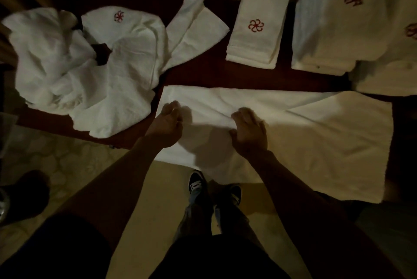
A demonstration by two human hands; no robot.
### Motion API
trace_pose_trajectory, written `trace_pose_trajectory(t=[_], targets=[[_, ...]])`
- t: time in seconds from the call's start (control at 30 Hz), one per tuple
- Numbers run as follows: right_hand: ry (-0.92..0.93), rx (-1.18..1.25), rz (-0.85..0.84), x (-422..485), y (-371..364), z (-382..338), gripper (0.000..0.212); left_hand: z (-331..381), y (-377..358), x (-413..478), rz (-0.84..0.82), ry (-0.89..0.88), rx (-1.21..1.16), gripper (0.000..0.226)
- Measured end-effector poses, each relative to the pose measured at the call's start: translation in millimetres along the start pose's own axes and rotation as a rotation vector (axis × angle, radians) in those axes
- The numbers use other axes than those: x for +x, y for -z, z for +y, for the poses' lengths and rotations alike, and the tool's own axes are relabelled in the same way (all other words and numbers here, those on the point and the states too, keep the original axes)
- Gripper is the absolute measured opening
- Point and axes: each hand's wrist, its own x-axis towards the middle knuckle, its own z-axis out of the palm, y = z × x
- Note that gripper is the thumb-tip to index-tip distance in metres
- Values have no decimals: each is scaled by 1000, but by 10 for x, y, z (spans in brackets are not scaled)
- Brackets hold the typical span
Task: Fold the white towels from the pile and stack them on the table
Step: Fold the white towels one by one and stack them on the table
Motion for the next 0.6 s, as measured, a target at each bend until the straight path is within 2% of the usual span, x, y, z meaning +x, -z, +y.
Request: trace_pose_trajectory(t=[0.17, 0.3, 0.4, 0.5, 0.6], targets=[[-69, 11, -85, 374, 133, 24, 53, -81, 40, 239, -3, 126, -40, 34], [-52, 59, -135, 624, 228, 57, 54, -184, 106, 403, 17, 105, -18, 21], [-45, 218, -60, 658, 301, 122, 47, -152, 224, 482, 15, 138, -1, 17], [-47, 65, 144, 567, 328, 258, 46, -115, 329, 499, 127, 124, 36, 18], [-164, -105, 156, 417, 356, 272, 46, -104, 387, 458, 270, 111, 69, 16]])
